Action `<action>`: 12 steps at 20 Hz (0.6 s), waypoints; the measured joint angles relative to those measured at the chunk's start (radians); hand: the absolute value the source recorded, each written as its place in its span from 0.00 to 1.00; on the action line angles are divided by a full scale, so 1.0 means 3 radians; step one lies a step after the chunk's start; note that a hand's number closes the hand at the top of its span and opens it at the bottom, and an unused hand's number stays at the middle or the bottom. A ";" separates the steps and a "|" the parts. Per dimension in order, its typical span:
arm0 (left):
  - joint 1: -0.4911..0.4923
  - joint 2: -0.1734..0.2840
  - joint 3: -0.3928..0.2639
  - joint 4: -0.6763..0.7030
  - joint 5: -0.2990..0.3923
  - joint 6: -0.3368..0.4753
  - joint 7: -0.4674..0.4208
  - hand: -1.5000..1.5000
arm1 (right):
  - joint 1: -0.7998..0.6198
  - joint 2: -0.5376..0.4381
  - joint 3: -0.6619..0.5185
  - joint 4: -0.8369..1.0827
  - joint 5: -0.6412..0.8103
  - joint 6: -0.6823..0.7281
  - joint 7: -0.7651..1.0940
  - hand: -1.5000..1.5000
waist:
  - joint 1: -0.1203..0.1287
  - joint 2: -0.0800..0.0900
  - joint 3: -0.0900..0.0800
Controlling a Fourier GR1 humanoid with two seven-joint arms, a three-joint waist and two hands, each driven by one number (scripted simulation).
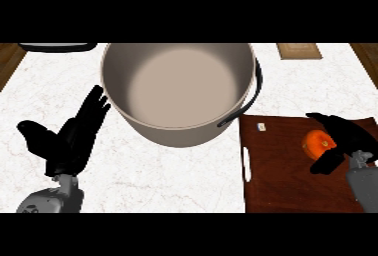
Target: Pick the squash from the tray and place it in the pot
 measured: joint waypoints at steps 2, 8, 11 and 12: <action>-0.0025 -0.0034 -0.0010 0.0072 -0.0017 0.0005 -0.0049 0.50 | -0.0032 0.0067 0.0024 0.0059 0.0024 -0.0112 -0.0174 1.00 | 0.0000 0.0003 0.0002; -0.0033 -0.0024 0.0064 0.0070 -0.0001 -0.0054 -0.0036 0.50 | -0.0025 0.0132 -0.0015 0.0051 0.0190 -0.0251 -0.0453 1.00 | -0.0003 0.0000 0.0001; -0.0047 -0.0059 0.0064 0.0052 -0.0042 -0.0027 -0.0023 0.50 | -0.0041 0.0154 -0.0071 0.0070 0.0253 -0.0269 -0.0558 1.00 | -0.0005 0.0000 0.0002; -0.0050 -0.0050 0.0084 0.0073 -0.0027 -0.0042 -0.0036 0.50 | -0.0030 0.0262 -0.0044 -0.0033 0.0276 -0.0285 -0.0395 1.00 | -0.0011 -0.0002 0.0000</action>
